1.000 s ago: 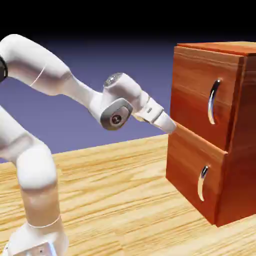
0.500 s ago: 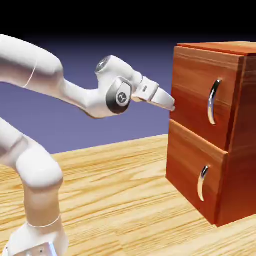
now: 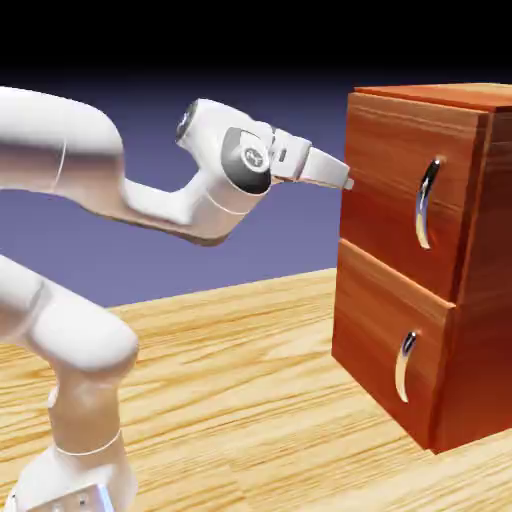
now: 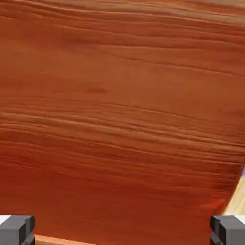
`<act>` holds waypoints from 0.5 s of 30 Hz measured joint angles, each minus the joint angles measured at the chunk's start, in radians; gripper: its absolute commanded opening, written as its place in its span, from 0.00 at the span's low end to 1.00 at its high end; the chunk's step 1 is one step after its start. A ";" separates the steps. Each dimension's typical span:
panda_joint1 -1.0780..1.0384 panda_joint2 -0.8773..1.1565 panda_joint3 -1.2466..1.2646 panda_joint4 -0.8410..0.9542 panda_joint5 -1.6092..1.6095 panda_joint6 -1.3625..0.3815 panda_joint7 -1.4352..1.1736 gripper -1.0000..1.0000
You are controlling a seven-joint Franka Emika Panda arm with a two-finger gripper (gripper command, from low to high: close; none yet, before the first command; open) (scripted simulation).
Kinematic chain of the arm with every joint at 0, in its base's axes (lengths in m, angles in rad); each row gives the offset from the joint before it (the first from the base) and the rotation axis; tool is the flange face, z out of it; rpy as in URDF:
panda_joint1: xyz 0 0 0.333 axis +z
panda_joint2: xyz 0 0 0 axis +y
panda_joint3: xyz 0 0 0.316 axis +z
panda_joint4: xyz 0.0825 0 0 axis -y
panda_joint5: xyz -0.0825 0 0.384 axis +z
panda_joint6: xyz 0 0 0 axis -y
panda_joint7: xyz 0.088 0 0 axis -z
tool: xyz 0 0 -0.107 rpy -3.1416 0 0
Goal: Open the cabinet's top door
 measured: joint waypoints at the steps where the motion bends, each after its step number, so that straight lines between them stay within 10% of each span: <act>1: 0.016 -0.008 -0.018 0.007 -0.043 -0.003 0.030 0.50; 15: 0.247 -0.119 -0.271 0.103 -0.652 -0.052 0.445 0.50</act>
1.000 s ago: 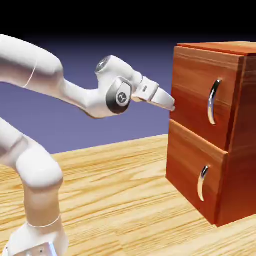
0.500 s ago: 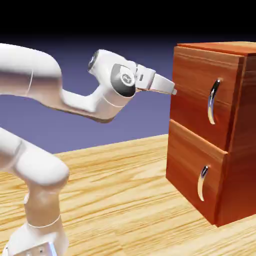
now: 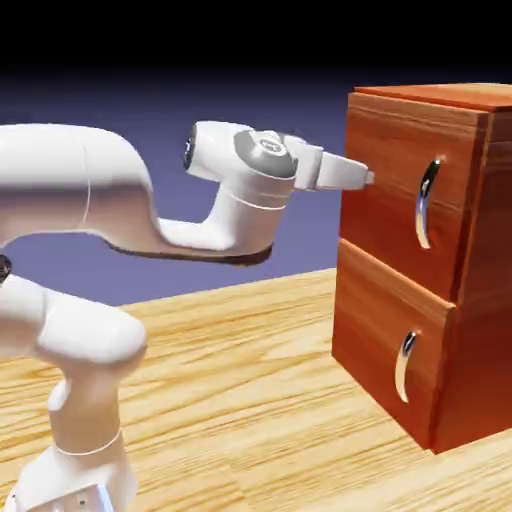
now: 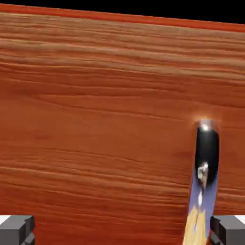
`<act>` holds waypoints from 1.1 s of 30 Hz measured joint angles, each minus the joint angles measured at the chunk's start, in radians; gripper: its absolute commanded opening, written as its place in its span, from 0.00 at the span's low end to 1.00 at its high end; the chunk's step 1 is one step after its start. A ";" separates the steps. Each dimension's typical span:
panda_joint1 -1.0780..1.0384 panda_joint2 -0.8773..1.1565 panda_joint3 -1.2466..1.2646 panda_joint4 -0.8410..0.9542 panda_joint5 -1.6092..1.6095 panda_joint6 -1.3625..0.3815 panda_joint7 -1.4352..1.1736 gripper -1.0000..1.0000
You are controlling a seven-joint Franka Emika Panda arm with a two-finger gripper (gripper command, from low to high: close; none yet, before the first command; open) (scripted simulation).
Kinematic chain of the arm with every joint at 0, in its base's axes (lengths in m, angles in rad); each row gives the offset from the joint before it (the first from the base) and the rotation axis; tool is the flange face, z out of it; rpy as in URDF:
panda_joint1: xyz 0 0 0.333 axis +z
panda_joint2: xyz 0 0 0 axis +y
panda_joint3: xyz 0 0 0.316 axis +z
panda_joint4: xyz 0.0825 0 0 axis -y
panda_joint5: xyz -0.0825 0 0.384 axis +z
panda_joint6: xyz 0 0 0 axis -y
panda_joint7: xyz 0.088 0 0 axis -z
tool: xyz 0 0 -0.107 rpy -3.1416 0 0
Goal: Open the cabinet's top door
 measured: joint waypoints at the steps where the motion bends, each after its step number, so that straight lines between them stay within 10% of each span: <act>1: 0.016 -0.008 -0.018 0.007 -0.043 -0.003 0.030 0.50; 24: 0.445 -0.112 -0.407 0.238 -0.810 -0.081 0.543 0.50; 25: 0.475 -0.106 -0.423 0.262 -0.814 -0.084 0.544 0.00; 33: 0.286 -0.034 -0.281 0.092 -0.753 -0.228 0.624 0.00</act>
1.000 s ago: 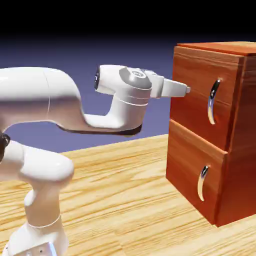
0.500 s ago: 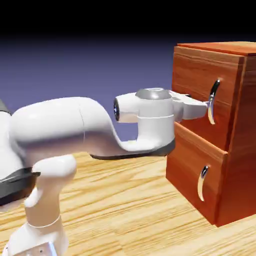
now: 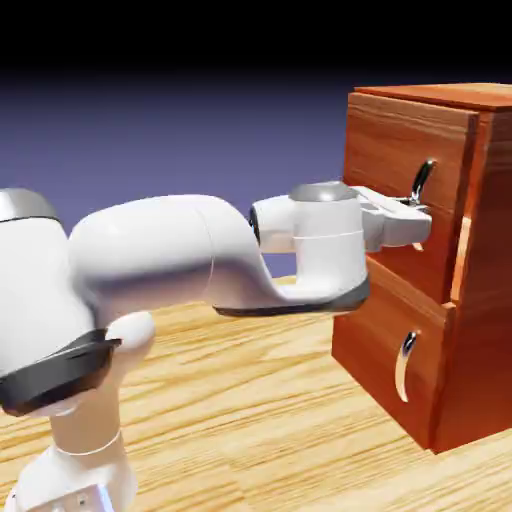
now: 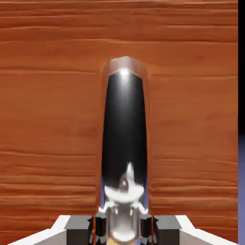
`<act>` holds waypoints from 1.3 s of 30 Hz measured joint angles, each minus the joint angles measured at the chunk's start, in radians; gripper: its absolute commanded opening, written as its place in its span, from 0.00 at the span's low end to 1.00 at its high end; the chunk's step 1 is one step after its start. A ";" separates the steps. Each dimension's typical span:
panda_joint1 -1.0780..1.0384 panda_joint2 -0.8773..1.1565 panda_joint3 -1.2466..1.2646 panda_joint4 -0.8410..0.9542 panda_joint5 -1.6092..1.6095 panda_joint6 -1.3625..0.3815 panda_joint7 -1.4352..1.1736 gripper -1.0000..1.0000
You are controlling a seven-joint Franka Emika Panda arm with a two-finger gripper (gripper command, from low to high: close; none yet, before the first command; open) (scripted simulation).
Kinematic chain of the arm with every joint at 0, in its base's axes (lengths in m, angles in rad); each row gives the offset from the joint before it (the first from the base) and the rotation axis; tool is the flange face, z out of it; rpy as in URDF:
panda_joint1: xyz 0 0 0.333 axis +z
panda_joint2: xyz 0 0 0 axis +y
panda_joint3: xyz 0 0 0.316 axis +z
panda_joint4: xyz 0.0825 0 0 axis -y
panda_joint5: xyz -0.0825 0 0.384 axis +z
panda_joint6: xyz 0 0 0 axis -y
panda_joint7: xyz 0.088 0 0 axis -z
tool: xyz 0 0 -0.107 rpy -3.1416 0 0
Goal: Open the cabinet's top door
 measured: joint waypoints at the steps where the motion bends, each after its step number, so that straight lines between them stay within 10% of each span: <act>1: -0.018 0.029 0.012 0.003 -0.014 0.010 0.043 0.00; 39: -1.137 0.041 1.317 -0.415 0.913 -0.164 0.162 0.00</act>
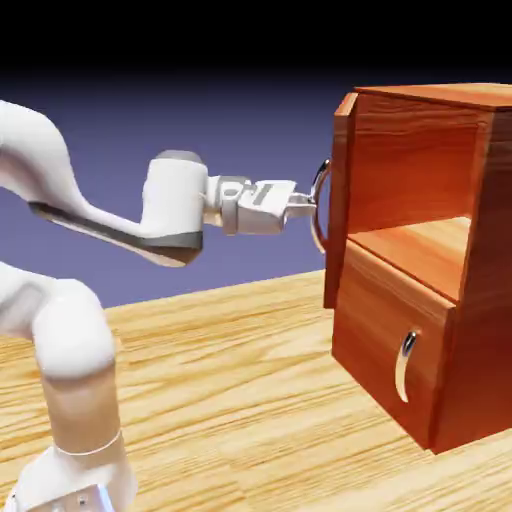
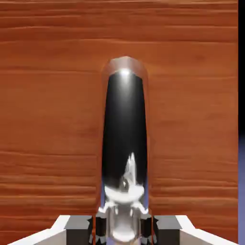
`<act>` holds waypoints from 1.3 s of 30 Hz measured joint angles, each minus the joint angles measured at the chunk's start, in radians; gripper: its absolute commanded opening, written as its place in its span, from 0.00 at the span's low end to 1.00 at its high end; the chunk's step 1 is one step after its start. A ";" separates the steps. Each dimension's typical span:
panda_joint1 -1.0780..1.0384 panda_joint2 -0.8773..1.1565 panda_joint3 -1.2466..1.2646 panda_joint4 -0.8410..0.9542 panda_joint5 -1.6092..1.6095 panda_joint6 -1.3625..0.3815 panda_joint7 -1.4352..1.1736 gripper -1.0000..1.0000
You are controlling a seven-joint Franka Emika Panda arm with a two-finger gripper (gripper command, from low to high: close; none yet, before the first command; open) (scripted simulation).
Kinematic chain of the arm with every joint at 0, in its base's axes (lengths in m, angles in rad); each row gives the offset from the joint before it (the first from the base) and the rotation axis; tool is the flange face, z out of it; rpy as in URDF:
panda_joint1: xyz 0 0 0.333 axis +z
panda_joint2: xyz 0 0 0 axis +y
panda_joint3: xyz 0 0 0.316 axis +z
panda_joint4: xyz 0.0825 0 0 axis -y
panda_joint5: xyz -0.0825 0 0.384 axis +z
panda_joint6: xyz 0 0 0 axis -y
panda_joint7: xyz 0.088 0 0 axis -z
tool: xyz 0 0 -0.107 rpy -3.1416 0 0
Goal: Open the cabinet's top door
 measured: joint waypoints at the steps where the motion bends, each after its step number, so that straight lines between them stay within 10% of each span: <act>1: -0.036 -0.009 0.029 0.001 0.016 0.023 0.000 0.00; 11: -0.159 -0.138 0.278 -0.032 0.379 0.005 -0.137 0.00; 25: -0.101 -0.081 0.671 0.143 0.923 -0.567 -0.295 0.00; 39: -0.506 0.020 1.132 0.631 1.218 -1.102 -0.332 0.00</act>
